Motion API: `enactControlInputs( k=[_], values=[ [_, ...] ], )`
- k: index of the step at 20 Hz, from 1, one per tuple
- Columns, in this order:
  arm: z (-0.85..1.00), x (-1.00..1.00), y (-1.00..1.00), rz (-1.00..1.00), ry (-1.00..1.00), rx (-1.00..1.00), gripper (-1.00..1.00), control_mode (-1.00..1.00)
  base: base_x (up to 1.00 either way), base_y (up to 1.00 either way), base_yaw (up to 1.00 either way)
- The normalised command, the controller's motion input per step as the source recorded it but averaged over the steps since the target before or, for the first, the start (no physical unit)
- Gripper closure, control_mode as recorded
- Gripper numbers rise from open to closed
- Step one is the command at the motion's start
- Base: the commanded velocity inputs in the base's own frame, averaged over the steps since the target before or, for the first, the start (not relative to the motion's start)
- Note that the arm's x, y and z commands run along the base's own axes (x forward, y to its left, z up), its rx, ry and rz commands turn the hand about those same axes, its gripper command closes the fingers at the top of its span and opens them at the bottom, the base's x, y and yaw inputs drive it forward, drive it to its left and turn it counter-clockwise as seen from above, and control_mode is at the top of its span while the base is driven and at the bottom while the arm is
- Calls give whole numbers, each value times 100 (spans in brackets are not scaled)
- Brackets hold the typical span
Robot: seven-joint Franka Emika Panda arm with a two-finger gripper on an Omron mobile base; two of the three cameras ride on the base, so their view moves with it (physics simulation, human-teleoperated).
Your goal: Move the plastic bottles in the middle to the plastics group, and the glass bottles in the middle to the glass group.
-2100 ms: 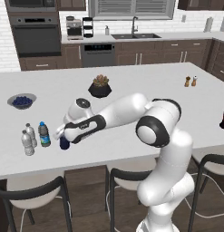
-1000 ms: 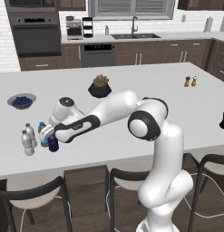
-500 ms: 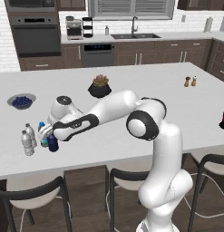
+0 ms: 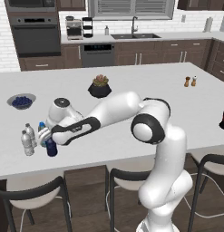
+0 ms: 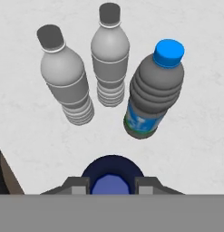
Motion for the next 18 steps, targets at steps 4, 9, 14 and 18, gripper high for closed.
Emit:
enactControlInputs(
  k=[4, 9, 14, 18],
  values=[
    [0, -10, 0, 0, -1, 0, 100, -100, 0, 0, 0],
    [-2, 3, 0, 0, 0, 3, 100, -100, 0, 0, 0],
    [0, 11, 0, -1, 0, 2, 100, -100, 0, 0, 0],
    [0, 0, 0, -2, 0, 0, 100, -100, 0, 0, 0]
  ],
)
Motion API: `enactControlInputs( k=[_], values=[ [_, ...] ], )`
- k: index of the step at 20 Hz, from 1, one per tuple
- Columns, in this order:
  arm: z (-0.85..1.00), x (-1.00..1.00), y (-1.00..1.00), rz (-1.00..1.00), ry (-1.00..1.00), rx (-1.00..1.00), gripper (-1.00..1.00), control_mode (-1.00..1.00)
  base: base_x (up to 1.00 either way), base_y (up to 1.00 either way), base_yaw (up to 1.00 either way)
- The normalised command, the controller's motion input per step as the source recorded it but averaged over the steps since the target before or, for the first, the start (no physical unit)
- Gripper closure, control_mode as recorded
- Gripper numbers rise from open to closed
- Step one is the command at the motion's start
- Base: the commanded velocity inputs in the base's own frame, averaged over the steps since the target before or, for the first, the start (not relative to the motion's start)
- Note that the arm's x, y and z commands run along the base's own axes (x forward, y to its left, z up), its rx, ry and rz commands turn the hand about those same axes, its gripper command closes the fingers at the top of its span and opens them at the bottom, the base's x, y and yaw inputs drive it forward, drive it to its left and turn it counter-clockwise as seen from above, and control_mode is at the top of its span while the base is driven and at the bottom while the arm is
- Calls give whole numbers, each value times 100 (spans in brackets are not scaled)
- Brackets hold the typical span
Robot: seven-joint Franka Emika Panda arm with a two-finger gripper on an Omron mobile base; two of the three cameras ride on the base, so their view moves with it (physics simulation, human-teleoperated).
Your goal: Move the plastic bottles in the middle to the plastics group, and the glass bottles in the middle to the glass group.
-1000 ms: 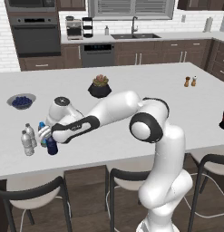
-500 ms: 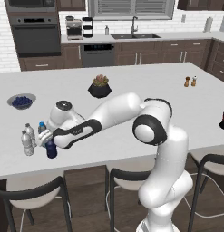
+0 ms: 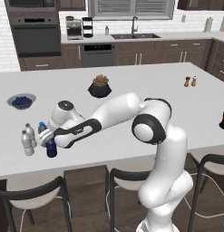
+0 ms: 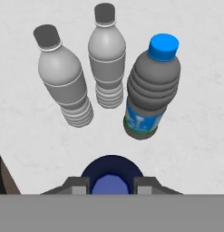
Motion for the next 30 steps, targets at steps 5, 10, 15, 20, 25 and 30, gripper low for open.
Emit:
enactControlInputs(
  k=[5, 10, 15, 20, 25, 30],
  values=[
    [0, 0, 17, 0, 0, 0, 100, -100, 0, 0, 0],
    [0, 4, 26, 0, 0, 0, 100, -100, 0, 0, 0],
    [0, 4, 19, 0, 0, 0, 100, -100, 0, 0, 0],
    [-3, 0, 4, 0, 0, 0, 100, -100, 0, 0, 0],
    [-28, -2, 0, 0, 0, 0, 100, -100, 0, 0, 0],
    [-29, -2, 0, 0, 0, 0, 100, -100, 0, 0, 0]
  ],
)
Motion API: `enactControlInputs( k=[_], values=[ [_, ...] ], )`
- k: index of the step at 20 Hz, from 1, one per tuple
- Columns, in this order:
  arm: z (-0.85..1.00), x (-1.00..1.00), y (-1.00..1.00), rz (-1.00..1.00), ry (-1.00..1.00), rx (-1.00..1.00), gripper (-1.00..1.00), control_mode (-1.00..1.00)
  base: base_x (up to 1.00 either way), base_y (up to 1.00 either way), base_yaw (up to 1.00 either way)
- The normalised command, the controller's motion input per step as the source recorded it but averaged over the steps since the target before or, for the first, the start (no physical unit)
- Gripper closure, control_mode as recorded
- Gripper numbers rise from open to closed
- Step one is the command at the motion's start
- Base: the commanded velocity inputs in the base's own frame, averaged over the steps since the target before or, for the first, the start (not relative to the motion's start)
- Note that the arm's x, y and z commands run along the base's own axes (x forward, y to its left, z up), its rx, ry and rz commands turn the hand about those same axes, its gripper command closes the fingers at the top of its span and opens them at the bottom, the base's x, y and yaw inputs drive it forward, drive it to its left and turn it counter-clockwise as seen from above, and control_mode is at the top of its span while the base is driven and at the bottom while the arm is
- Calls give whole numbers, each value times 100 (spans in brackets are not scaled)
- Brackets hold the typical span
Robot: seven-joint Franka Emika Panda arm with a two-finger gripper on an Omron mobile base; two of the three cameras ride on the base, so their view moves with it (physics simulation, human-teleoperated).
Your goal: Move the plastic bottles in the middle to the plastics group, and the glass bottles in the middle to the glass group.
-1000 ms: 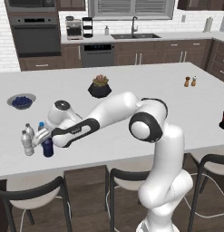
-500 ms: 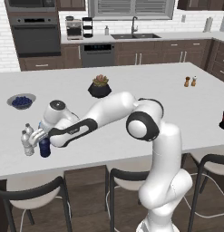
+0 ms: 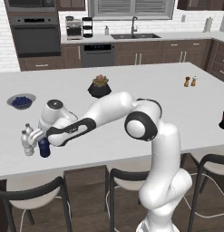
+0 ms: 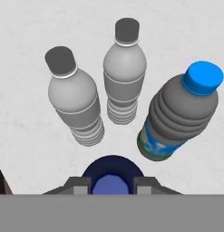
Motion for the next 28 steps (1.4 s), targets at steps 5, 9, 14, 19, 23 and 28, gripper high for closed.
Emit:
enactControlInputs(
  k=[5, 9, 14, 19, 23, 28],
  values=[
    [-7, -1, 0, 0, 0, 0, 100, -100, 0, 0, 0],
    [0, -3, 0, 0, 0, 0, -100, -100, 0, 0, 0],
    [0, 0, 0, 0, 0, 0, -100, -100, 0, 0, 0],
    [0, 0, 0, 0, 0, 0, -100, -100, 0, 0, 0],
    [7, -6, -8, -3, 0, 0, -100, -100, 0, 0, 0],
    [39, -56, -45, -16, 0, 16, -100, -100, 0, 0, 0]
  ],
)
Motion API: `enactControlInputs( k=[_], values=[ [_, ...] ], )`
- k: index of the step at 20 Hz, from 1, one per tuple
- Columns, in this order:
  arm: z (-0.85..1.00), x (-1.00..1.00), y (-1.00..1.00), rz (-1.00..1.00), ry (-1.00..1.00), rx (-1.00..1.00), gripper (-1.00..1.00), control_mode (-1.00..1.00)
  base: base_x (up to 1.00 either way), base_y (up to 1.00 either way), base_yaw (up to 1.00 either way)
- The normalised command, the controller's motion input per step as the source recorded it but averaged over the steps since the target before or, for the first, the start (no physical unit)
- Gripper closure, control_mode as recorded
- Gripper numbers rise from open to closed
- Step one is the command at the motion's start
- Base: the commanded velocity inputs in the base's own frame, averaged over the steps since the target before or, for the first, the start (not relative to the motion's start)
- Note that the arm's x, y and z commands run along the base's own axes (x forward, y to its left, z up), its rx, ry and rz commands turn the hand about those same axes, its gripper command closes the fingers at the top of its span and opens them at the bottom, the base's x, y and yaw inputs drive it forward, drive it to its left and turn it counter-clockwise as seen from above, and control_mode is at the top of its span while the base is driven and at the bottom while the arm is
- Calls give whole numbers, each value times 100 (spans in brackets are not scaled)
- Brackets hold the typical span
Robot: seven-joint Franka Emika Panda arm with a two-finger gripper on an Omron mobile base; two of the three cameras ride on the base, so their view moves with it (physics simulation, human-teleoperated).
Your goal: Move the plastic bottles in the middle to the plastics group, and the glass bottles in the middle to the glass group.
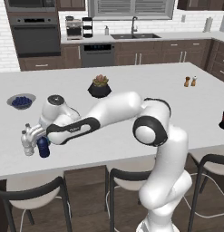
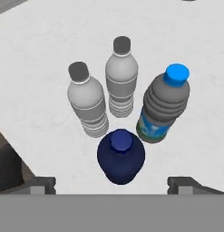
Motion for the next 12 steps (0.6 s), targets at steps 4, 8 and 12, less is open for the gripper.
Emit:
enactControlInputs(
  k=[4, 8, 12],
  values=[
    [23, -85, -84, -23, -1, 33, -100, -100, 0, 0, 0],
    [0, -87, -98, -26, 0, 37, -100, -100, 0, 0, 0],
    [0, -81, -100, -32, 4, 24, -100, -100, 0, 0, 0]
  ],
)
